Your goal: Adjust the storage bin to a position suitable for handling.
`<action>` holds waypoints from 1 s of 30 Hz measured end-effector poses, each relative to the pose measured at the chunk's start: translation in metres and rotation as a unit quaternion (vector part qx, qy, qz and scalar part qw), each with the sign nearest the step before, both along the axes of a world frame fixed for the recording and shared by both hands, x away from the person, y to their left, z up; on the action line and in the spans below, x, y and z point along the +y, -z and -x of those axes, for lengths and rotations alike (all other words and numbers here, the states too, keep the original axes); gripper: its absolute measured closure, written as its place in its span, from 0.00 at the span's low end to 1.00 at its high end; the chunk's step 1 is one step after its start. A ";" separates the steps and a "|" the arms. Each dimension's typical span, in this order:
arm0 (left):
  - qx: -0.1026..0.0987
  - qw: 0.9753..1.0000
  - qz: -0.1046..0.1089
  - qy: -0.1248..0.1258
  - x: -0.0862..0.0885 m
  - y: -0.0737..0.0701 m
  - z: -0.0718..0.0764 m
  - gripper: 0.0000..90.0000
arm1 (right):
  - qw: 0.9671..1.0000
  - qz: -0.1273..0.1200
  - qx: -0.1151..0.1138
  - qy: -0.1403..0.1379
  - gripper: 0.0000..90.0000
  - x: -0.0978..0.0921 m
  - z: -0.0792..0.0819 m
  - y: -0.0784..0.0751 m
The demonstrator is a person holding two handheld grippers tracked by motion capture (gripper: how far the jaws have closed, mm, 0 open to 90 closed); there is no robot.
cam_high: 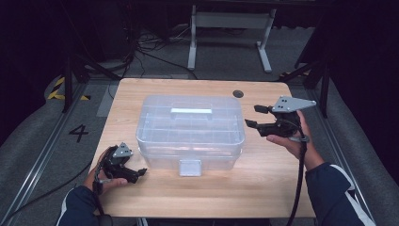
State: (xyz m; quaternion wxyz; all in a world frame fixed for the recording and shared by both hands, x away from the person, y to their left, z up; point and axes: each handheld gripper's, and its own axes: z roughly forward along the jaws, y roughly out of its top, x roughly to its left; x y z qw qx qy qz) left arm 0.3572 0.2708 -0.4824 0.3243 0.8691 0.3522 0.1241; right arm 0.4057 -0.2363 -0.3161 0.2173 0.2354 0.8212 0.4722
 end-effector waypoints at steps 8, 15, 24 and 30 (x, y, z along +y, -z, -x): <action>0.000 1.000 0.000 0.000 0.000 0.000 0.000 0.01 | 1.000 0.010 -0.001 -0.014 0.44 0.020 -0.004 -0.004; 0.000 1.000 0.000 0.000 0.000 0.000 0.000 0.01 | 0.999 0.019 -0.002 -0.030 0.44 0.040 -0.007 -0.008; 0.000 1.000 0.000 0.000 0.000 0.000 0.000 0.01 | 0.998 0.035 -0.004 -0.047 0.47 0.065 -0.010 -0.011; 0.000 1.000 0.000 0.000 0.000 0.000 0.000 0.01 | 0.997 0.043 -0.003 -0.058 0.50 0.078 -0.011 -0.012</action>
